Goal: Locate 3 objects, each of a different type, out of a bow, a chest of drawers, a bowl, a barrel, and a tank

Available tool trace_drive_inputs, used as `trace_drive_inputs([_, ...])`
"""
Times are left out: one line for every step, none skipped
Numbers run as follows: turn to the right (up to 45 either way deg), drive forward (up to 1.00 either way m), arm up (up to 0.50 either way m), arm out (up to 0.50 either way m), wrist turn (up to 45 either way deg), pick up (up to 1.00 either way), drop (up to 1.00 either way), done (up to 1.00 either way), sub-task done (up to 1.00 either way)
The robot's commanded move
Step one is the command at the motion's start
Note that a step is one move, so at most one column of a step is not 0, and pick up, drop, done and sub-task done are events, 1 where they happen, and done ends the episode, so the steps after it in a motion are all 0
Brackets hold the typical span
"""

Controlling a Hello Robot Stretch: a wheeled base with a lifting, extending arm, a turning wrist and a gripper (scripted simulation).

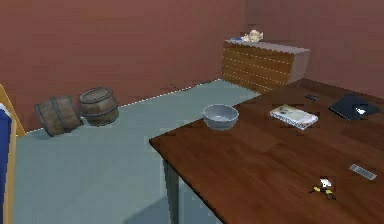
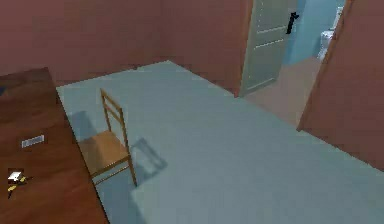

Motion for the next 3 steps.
trace_drive_inputs([-45.0,0.0,0.0,0.0,0.0,0.0,0.0,0.0,0.0])
trace_drive_inputs([-45.0,0.0,0.0,0.0,0.0,0.0,0.0,0.0,0.0])
trace_drive_inputs([-45.0,0.0,0.0,0.0,0.0,0.0,0.0,0.0,0.0])
